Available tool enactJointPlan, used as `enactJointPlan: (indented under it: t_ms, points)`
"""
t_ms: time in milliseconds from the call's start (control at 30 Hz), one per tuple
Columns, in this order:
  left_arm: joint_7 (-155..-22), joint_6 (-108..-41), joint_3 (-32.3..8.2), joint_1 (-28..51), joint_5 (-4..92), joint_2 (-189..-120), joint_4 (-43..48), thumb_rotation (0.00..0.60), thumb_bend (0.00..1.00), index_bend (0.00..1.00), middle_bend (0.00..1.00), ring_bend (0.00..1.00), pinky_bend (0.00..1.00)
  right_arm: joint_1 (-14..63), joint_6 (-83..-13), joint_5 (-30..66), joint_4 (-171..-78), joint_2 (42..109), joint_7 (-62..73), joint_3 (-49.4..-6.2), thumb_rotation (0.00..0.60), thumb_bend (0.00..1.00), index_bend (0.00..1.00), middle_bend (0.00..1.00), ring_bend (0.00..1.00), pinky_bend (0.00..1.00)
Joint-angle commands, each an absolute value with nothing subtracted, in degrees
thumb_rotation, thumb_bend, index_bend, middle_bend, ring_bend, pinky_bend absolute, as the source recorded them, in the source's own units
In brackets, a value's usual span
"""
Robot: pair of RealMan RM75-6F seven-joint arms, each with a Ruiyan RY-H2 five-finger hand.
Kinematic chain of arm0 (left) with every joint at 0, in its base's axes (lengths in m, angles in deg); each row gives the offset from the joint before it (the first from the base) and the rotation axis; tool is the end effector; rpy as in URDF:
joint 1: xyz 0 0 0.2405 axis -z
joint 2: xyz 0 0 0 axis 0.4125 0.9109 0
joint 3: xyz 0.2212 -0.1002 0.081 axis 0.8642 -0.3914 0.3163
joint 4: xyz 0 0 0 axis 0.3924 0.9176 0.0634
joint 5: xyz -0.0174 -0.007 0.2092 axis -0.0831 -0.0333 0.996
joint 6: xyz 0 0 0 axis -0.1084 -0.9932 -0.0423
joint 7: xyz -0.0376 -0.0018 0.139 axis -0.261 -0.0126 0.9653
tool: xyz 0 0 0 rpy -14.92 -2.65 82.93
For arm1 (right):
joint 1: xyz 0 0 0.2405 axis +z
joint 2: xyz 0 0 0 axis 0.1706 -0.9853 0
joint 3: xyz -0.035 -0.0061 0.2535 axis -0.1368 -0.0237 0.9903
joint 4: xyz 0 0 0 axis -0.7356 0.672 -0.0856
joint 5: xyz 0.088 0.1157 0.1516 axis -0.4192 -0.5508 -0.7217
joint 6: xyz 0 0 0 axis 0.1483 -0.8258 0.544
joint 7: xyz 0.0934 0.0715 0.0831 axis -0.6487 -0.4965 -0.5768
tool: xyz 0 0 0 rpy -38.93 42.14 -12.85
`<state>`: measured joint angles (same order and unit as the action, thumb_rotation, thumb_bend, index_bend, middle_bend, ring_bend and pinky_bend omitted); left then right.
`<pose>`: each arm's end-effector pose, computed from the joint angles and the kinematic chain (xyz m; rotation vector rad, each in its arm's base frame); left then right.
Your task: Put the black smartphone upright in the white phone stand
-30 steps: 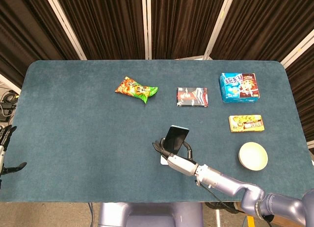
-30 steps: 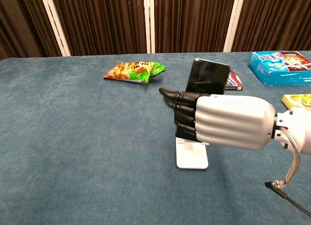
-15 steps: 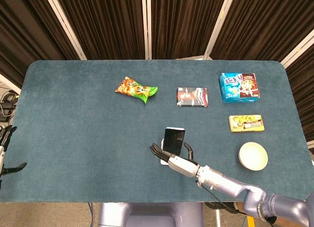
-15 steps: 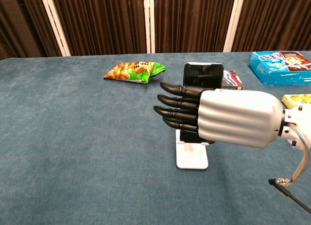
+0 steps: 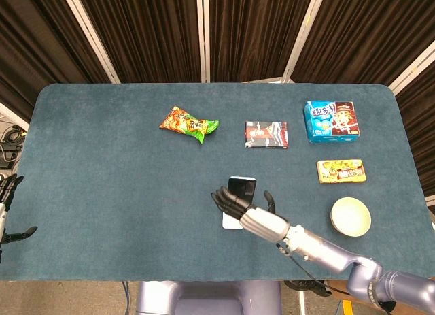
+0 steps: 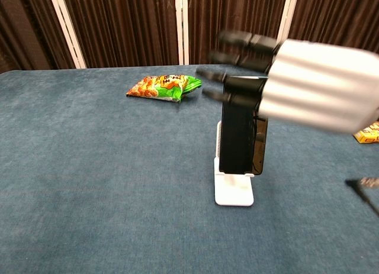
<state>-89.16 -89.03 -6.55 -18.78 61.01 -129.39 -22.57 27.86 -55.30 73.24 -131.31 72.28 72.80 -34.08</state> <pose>-0.3225 0.1815 0.1776 -1.3349 -1.0275 -0.7728 -0.1297 -0.2749 0.0291 1.8171 0.9270 0.7107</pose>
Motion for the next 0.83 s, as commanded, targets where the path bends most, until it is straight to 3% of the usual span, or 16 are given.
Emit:
enactJointPlan:
  t_ms: [33,367,567,833]
  points:
    - [-89.22,-89.14,-6.42,-18.82,61.36,-129.35,-22.7,0.6,0.0,0.0,0.0,0.0,0.0,22.33,-68.76,64.76,-127.41,68.71,51.32,-31.78,0.6,0.02,0.0,0.01,0.0,0.0]
    - [-89.28,-90.12,-6.05,-19.03,63.02,-129.66,-22.63,0.6,0.0,0.0,0.0,0.0,0.0,11.35,-65.72,41.93,-139.39,61.05,22.98,-32.3,0.6,0.0,0.0,0.0,0.0,0.0]
    - [-89.49,-90.74,-5.72,-19.24,64.12,-129.85,-22.43,0.6,0.0,0.0,0.0,0.0,0.0,8.04,-63.59,39.26,-141.77,58.71,18.43,-35.19,0.6,0.0,0.0,0.0,0.0,0.0]
    - [-89.91,-91.74,-5.3,-19.68,65.4,-129.81,-22.5,0.6,0.0,0.0,0.0,0.0,0.0,3.32,-66.58,38.55,-140.95,60.88,19.8,-37.29,0.6,0.0,0.0,0.0,0.0,0.0]
